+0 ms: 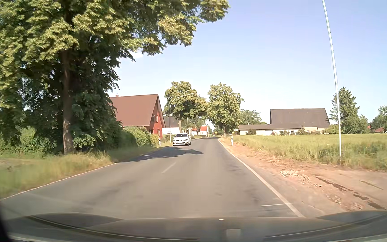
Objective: Follow the waypoints while adhering to traffic rules and regulations
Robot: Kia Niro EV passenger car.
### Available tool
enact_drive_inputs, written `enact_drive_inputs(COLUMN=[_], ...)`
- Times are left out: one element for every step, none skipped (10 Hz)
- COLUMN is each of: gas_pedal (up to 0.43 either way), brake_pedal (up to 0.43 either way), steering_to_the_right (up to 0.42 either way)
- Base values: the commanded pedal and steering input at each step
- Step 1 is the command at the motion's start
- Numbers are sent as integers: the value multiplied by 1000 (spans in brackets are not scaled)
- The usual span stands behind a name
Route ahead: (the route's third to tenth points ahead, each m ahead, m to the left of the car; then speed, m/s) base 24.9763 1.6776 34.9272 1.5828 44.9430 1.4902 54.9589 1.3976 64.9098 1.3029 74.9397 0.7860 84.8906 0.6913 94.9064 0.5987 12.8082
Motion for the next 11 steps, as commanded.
enact_drive_inputs(gas_pedal=[197, 197, 197, 197, 197, 197, 197, 197, 197, 197, 197], brake_pedal=[6, 6, 6, 6, 6, 6, 6, 6, 6, 6, 6], steering_to_the_right=[4, 4, 3, 0, -2, -3, -2, -1, 0, -1, 0])
